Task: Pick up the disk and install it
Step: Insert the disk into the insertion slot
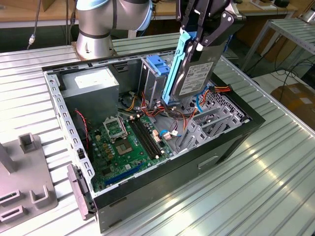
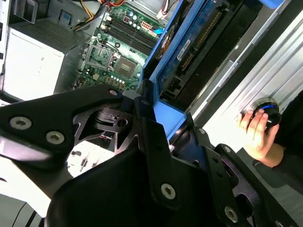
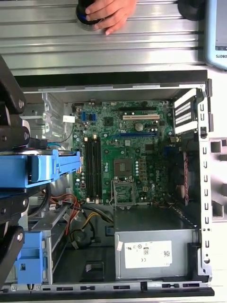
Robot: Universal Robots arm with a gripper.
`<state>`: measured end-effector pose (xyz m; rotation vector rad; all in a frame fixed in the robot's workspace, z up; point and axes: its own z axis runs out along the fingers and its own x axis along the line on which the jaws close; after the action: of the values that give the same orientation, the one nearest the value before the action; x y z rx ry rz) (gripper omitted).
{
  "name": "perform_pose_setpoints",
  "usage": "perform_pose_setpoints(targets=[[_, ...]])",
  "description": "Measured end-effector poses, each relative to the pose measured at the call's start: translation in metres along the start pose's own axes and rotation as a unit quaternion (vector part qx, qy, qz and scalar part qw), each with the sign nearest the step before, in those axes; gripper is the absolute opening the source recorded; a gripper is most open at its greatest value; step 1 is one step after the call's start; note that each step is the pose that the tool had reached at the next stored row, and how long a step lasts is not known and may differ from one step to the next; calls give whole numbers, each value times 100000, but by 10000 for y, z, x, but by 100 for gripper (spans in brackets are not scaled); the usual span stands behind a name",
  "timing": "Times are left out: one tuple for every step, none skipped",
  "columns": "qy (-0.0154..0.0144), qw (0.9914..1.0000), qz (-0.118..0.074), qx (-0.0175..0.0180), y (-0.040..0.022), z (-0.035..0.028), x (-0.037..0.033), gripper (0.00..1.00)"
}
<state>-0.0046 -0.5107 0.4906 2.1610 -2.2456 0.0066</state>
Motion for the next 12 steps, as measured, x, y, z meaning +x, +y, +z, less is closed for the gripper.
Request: perform_pose_setpoints(targets=[[1,100000,-2,1,-3,0,9,37],[1,100000,-2,1,-7,0,20,37],[3,100000,0,2,-10,0,30,37],[-2,100000,-1,1,-13,1,42,37],[3,100000,0,1,-16,1,53,37],[4,100000,0,-2,-23,1,70,37],[4,100000,2,-1,-28,1,81,37],[-2,100000,4,0,-30,2,88,37],[2,100000,2,0,-34,2,101,37],[-6,100000,2,2,-38,2,110,37],[-2,100000,3,0,-40,2,117,37],[3,100000,0,1,-43,2,123,37]])
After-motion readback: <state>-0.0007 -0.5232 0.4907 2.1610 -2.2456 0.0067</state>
